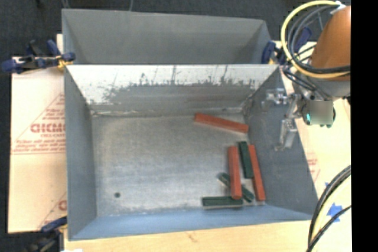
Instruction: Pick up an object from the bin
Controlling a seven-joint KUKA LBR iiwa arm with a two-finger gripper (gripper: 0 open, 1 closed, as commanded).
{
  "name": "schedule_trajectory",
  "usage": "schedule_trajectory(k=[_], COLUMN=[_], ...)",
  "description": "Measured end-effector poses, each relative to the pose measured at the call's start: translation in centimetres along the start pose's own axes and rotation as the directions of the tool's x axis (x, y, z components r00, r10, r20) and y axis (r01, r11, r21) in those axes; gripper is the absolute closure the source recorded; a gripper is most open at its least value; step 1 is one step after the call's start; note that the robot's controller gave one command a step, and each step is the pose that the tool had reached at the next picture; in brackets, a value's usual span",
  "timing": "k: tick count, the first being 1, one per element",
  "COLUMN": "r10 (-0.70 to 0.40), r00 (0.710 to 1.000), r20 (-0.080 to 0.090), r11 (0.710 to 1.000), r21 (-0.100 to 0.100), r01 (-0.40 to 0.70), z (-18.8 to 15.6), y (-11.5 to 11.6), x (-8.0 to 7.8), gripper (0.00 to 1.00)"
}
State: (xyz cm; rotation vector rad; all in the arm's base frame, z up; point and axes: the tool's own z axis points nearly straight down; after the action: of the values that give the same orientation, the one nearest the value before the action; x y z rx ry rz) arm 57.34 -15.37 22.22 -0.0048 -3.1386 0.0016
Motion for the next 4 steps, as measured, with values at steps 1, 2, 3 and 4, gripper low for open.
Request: schedule_trajectory(k=[1, 2, 3, 4], r10=[0.147, 0.25, 0.346, 0.4], r00=[0.989, 0.968, 0.938, 0.917], r20=[0.005, 0.007, 0.01, 0.004], r11=[0.989, 0.968, 0.938, 0.917], r21=[-0.003, -0.004, -0.004, -0.003], r01=[-0.147, -0.25, -0.346, -0.4], z=[15.5, 12.0, 9.4, 15.4], y=[1.7, 4.9, 4.0, 4.9], x=[-6.6, -5.5, -6.0, -6.5], gripper=[0.0, 0.0, 0.0, 0.0])
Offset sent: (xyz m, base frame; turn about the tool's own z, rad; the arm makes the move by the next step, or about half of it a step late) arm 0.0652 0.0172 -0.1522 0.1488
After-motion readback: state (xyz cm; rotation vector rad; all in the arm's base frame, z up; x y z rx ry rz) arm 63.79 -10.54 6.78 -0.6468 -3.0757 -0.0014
